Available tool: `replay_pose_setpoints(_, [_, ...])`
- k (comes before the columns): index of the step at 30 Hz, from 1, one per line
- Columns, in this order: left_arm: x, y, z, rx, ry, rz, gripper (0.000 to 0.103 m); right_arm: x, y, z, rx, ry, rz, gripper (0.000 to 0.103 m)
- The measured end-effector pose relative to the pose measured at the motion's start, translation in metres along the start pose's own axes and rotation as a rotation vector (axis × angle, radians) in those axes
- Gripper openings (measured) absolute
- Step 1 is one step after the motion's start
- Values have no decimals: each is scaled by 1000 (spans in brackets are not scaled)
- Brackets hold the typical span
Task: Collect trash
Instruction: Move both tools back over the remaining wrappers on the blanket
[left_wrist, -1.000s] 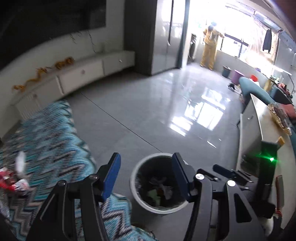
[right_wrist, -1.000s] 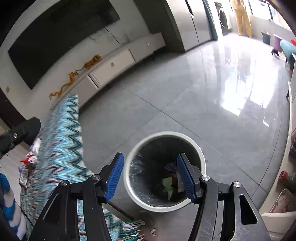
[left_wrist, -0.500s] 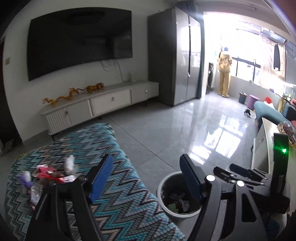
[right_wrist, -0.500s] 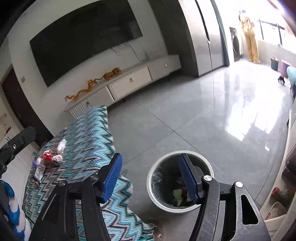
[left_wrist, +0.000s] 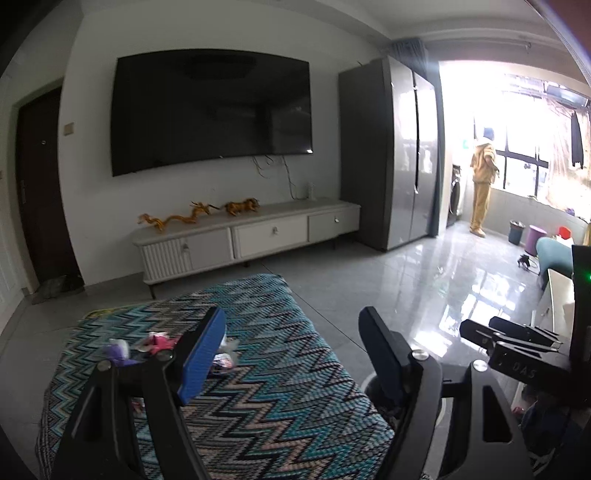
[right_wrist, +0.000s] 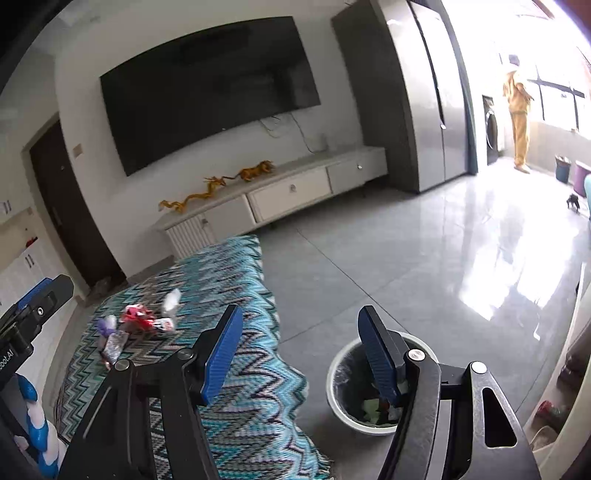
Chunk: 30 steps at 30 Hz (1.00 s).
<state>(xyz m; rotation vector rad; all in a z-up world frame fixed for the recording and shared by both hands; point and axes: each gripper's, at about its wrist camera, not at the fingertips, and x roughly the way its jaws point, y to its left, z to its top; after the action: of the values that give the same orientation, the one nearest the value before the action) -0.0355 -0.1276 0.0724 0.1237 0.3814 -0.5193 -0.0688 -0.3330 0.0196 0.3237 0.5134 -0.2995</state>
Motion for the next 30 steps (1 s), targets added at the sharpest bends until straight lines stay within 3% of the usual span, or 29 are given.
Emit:
replay_pose_setpoints(14, [-67,51,9,-39,-118,104,73,-39,65,14,-120,-60,105,64])
replay_pose_setpoints(30, [-85,76,15,-60,-170,155,73,-70,95,28,-184,-119,175,64])
